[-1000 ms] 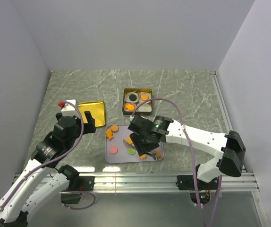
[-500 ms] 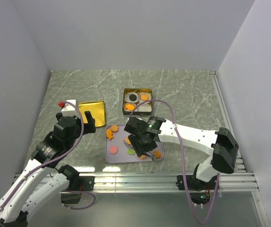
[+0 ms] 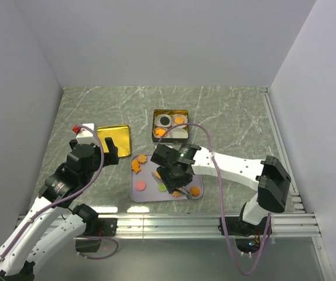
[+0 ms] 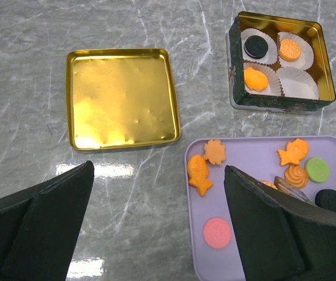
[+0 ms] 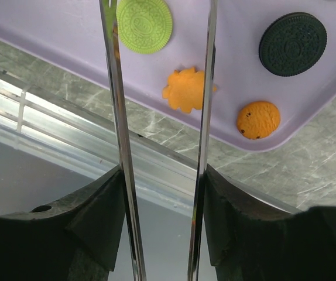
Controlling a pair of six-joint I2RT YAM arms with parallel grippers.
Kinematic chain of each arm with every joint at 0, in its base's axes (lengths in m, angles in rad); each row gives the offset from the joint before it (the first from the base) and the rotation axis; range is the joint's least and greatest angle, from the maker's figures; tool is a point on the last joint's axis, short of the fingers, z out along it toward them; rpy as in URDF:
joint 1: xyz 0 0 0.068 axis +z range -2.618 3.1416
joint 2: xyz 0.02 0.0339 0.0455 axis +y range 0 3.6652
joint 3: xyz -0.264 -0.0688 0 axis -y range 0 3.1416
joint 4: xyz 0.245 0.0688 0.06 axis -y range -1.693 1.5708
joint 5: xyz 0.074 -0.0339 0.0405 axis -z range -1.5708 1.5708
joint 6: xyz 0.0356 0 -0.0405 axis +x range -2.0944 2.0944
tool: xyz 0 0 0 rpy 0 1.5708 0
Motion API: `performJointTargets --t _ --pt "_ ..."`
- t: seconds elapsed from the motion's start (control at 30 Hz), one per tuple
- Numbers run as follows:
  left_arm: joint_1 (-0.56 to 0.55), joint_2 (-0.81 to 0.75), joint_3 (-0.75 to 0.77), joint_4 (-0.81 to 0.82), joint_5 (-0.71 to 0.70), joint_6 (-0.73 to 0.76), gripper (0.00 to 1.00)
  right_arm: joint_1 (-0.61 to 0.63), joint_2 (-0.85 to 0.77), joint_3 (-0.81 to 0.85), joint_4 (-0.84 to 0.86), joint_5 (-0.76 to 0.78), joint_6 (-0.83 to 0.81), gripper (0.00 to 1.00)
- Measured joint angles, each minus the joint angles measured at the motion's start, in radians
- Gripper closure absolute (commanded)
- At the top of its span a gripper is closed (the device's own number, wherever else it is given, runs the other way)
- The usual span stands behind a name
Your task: Pack the cookies
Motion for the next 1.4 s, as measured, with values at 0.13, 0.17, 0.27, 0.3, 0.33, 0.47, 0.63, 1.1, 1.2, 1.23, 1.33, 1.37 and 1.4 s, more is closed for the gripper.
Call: performJointTargets --t 0.13,0.17,0.27,0.3,0.33,0.47,0.63,1.1,1.2,1.23,1.33,1.37,1.4 --pt "0.0 0.0 0.0 0.0 0.0 0.0 0.01 0.0 0.011 0.0 0.0 0.0 -0.002 0.52" --pt "0.0 0.0 0.0 0.0 0.0 0.0 0.01 0.0 0.011 0.0 0.0 0.0 -0.004 0.57" --pt "0.0 0.0 0.0 0.0 0.0 0.0 0.01 0.0 0.011 0.005 -0.002 0.002 -0.008 0.61" --pt "0.0 0.0 0.0 0.0 0.0 0.0 0.01 0.0 0.011 0.007 -0.002 0.003 -0.011 0.61" --pt "0.0 0.0 0.0 0.0 0.0 0.0 0.01 0.0 0.011 0.012 -0.004 0.004 -0.011 0.61" --pt "0.0 0.0 0.0 0.0 0.0 0.0 0.01 0.0 0.013 0.05 -0.014 0.009 -0.015 0.62" --pt "0.0 0.001 0.0 0.0 0.0 0.0 0.01 -0.007 0.043 0.185 -0.051 0.025 -0.027 0.62" --pt "0.0 0.0 0.0 0.0 0.0 0.002 0.01 -0.198 0.222 0.659 -0.122 0.026 -0.094 0.63" --pt "0.0 0.0 0.0 0.0 0.0 0.002 0.01 -0.255 0.237 0.666 -0.127 0.024 -0.106 0.63" --pt "0.0 0.001 0.0 0.0 0.0 0.002 0.01 -0.273 0.237 0.663 -0.129 0.023 -0.109 0.63" --pt "0.0 0.001 0.0 0.001 0.0 0.002 0.01 -0.328 0.236 0.637 -0.127 0.023 -0.122 0.63" --pt "0.0 0.001 0.0 0.001 0.0 0.002 0.01 -0.341 0.236 0.625 -0.125 0.023 -0.124 0.63" --pt "0.0 0.002 0.0 0.002 0.0 0.002 0.01 -0.358 0.236 0.607 -0.124 0.022 -0.128 0.63"
